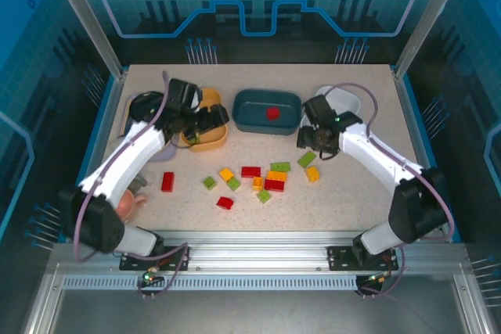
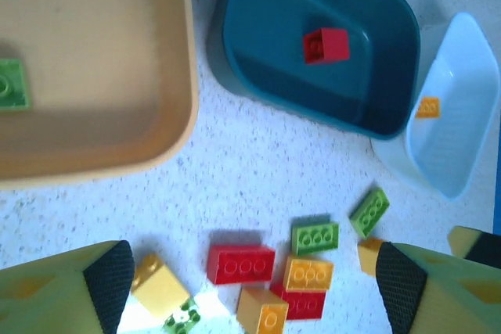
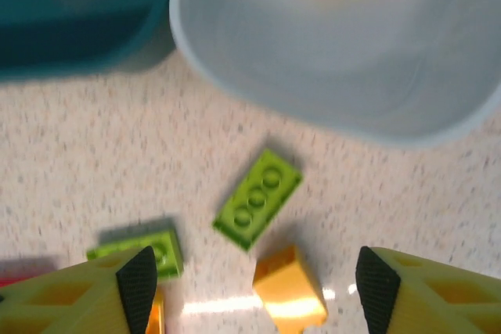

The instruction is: Sort the legos into containers by color

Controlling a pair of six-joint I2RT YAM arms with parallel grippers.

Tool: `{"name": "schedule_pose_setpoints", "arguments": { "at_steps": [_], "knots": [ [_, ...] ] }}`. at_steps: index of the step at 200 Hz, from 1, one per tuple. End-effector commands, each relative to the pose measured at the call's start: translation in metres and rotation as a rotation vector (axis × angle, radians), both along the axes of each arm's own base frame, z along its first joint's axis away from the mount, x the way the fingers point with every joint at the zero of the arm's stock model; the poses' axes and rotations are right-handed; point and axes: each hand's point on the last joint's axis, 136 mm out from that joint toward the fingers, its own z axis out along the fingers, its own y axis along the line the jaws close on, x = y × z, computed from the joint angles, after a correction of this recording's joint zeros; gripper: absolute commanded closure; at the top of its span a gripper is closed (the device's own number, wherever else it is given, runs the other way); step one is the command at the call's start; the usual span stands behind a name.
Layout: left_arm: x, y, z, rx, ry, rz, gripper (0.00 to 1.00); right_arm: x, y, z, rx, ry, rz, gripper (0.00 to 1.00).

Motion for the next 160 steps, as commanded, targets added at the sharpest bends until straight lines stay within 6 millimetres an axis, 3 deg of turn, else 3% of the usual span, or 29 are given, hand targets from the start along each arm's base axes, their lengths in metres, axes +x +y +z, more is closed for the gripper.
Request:
{"name": "schedule_pose_setpoints", "arguments": {
  "at_steps": [1,25,42,71,90,109,160],
  "knots": [
    [-0.028,-0.008,-0.011,-0.066,0.039,-0.003,0.15,-0.013,0.007,-0.004,0.035,-0.037,-0.048,0.28],
    [-0.059,-0.012,-0.035,-0.031,0.099,-0.069,0.17,-0.025,0.023,-0.006,0.115,-0.065,0.028,0.3],
    [-0.079,0.003,-0.062,0.047,0.227,-0.022,0.18,-0.032,0.039,-0.001,0.136,-0.086,0.135,0.3],
    [-0.108,0.03,-0.099,0.126,0.425,0.149,0.24,-0.047,0.11,0.023,0.305,-0.176,0.507,0.28],
    [-0.109,0.026,-0.115,0.087,0.487,0.212,0.26,-0.061,0.144,0.033,0.329,-0.189,0.68,0.26],
    [-0.106,0.023,-0.131,0.086,0.568,0.27,0.24,-0.068,0.162,0.034,0.339,-0.178,0.745,0.24],
    [-0.1,0.026,-0.174,0.139,0.68,0.338,0.25,-0.078,0.181,0.035,0.407,-0.169,0.781,0.23]
  ]
}}
